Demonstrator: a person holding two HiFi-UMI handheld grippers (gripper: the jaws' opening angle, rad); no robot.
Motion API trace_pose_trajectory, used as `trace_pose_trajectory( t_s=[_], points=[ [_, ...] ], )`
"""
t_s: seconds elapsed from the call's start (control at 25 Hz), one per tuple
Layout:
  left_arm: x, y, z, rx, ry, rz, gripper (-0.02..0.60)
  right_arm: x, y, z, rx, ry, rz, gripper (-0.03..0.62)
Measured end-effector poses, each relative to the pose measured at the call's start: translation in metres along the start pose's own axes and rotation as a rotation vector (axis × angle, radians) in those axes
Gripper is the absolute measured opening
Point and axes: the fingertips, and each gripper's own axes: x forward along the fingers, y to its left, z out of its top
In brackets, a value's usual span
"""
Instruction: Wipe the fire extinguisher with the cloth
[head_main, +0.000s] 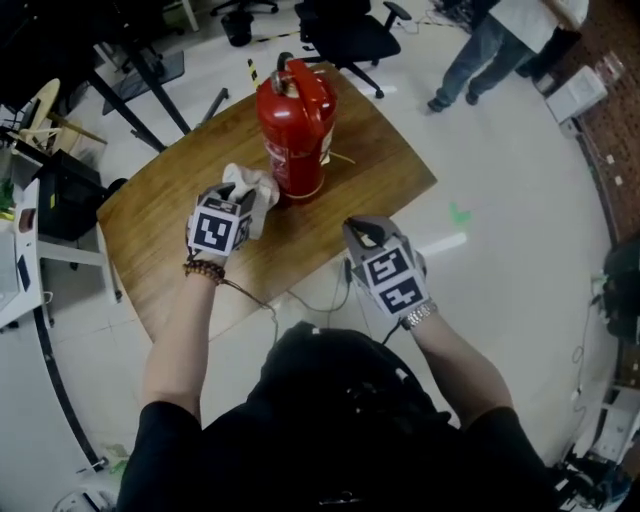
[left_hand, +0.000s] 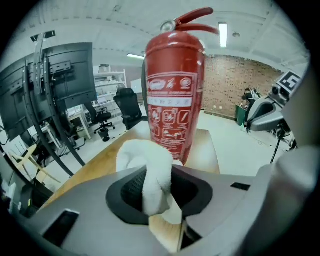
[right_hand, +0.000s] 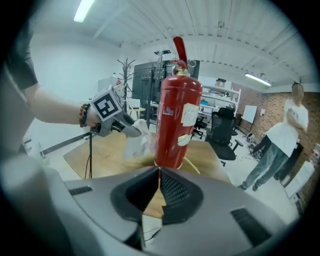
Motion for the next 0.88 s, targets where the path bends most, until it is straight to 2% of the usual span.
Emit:
trace_pose_trajectory(
  t_s=[0.28, 0.6, 0.88],
  points=[
    [-0.062, -0.086, 0.001, -0.024, -0.053, 0.035, 0.101, -0.064, 0.008, -0.014, -0.015, -0.102, 0.052, 0.015],
    [-0.123, -0.178, -0.009, 0.002, -0.077, 0.052, 0.101, -0.126, 0.038, -0.028, -0.043, -0.201, 0.129, 0.014],
    [-0.162, -0.212, -0.014, 0.037, -0.109, 0.061, 0.101, -0.152, 0.067, -0.020, -0.055, -0.257, 0.165, 0.014]
  ],
)
